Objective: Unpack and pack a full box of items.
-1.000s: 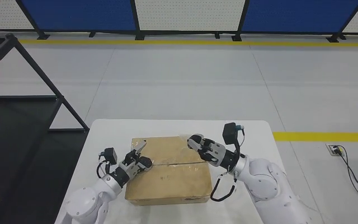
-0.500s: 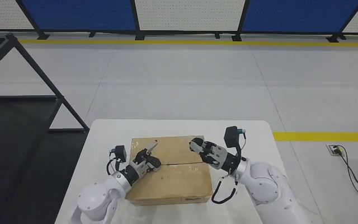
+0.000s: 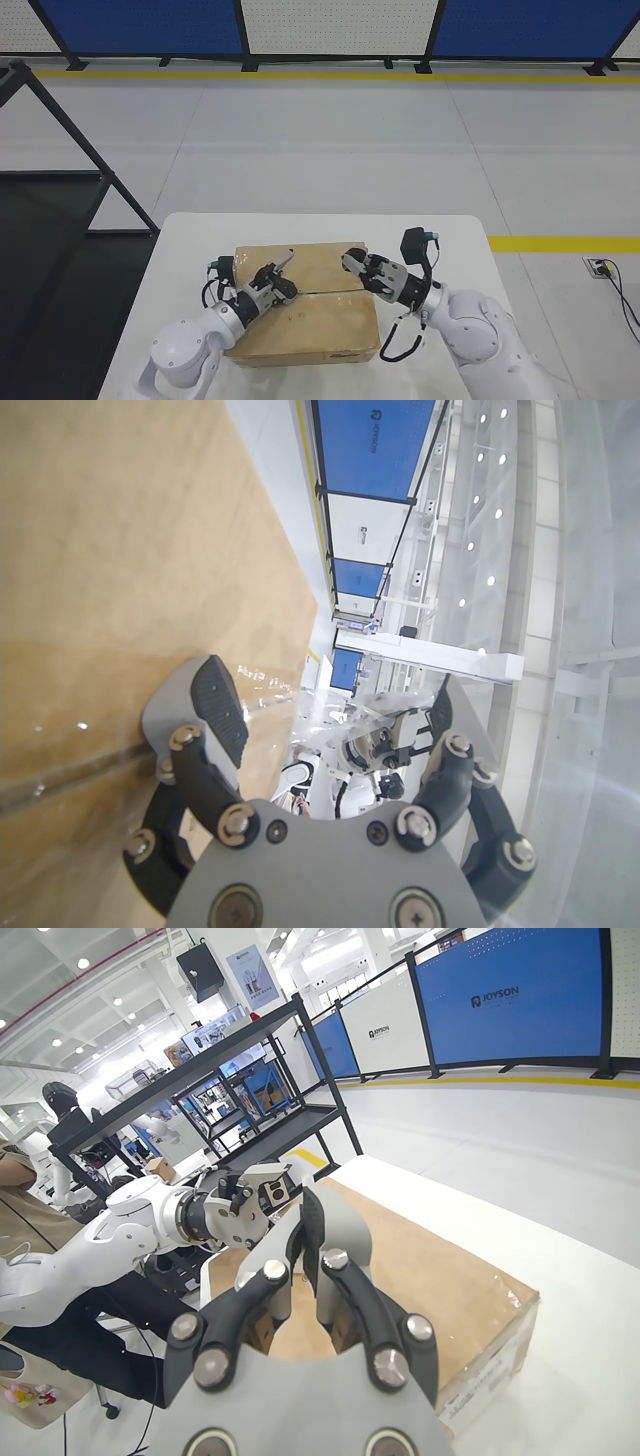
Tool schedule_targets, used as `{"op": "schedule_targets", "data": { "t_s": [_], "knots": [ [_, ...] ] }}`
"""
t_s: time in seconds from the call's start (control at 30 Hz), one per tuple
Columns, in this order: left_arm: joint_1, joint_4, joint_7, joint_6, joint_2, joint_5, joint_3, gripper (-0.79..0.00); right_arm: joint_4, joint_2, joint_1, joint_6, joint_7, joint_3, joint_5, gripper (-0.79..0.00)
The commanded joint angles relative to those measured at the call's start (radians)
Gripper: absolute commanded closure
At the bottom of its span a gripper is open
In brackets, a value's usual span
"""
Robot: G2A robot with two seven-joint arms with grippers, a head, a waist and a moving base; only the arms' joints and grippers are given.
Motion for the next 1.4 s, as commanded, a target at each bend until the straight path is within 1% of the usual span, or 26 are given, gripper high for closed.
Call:
{"op": "schedule_targets", "data": {
  "t_s": [0.0,0.47,0.93,1.13,1.37],
  "knots": [
    [-0.006,0.003,-0.002,0.002,-0.001,0.002,0.008,-0.785,0.006,0.001,0.001,-0.002,0.003,0.000,-0.002,0.000],
    [-0.039,0.024,-0.001,0.015,-0.011,0.010,0.051,-0.785,0.079,0.010,0.013,-0.025,0.012,-0.001,0.008,0.000],
    [-0.059,0.044,-0.001,0.021,-0.018,0.011,0.066,-0.785,0.118,0.019,0.001,-0.048,-0.013,0.011,0.028,0.000],
    [-0.064,0.051,-0.002,0.022,-0.020,0.013,0.066,-0.785,0.121,0.022,0.009,-0.004,0.027,0.005,0.034,0.000],
    [-0.065,0.053,-0.004,0.024,-0.022,0.010,0.064,-0.785,0.060,0.030,-0.016,0.060,0.063,0.013,0.009,0.000]
  ]
}}
